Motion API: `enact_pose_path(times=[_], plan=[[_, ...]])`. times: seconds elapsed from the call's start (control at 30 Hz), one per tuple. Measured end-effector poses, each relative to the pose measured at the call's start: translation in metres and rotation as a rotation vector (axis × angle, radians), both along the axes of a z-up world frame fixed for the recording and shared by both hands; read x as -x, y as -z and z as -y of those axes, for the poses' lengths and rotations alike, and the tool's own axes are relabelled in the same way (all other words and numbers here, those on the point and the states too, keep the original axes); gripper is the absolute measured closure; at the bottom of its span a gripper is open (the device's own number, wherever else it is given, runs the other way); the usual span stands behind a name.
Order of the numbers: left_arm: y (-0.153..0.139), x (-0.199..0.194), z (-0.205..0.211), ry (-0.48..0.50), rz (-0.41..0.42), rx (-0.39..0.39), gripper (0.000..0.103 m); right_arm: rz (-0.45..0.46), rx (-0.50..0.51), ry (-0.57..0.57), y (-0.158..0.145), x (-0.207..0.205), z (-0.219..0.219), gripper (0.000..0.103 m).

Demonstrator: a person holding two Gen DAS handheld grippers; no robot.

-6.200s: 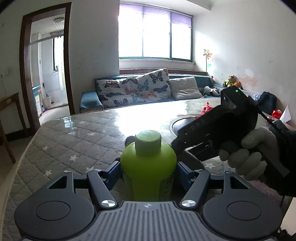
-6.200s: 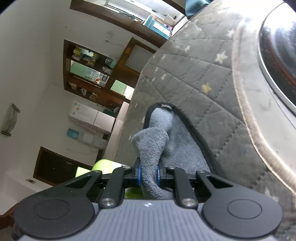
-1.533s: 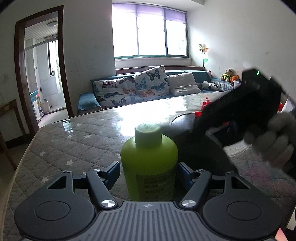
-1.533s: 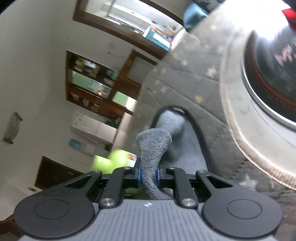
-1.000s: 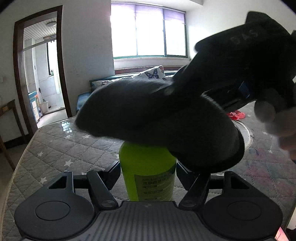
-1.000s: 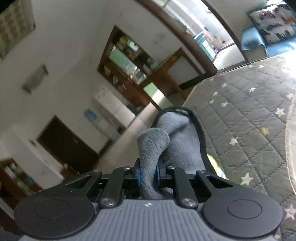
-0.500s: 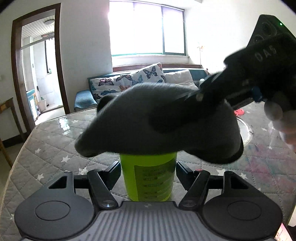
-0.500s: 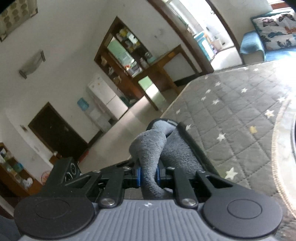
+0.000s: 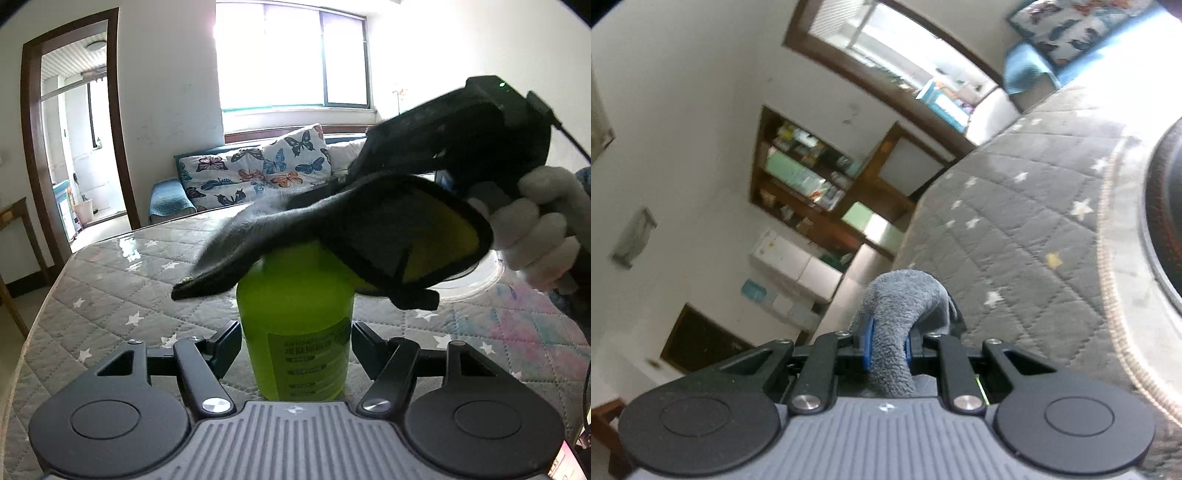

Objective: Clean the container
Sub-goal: 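Lift the cloth off the green bottle with the right gripper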

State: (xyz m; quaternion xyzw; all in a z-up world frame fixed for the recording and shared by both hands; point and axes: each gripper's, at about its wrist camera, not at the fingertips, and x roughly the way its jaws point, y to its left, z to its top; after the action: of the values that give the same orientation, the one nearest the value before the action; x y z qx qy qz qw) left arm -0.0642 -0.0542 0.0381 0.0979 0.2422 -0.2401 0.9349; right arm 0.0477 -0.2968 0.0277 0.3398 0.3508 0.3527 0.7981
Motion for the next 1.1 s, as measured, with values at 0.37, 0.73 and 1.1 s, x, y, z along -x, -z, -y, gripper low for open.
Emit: enact_pose_path(times=[0.37, 0.73, 1.1], plan=[[-0.004, -0.001, -0.003, 0.002, 0.015, 0.004, 0.033, 0.035, 0.241, 0.061, 0.009, 0.0, 0.002, 0.089], [-0.009, -0.01, -0.002, 0.0, -0.01, 0.059, 0.029, -0.047, 0.249, -0.035, 0.038, 0.016, 0.003, 0.089], [-0.005, -0.031, 0.007, -0.026, -0.042, 0.068, 0.031, 0.015, 0.355, -0.026, 0.036, 0.049, 0.007, 0.086]])
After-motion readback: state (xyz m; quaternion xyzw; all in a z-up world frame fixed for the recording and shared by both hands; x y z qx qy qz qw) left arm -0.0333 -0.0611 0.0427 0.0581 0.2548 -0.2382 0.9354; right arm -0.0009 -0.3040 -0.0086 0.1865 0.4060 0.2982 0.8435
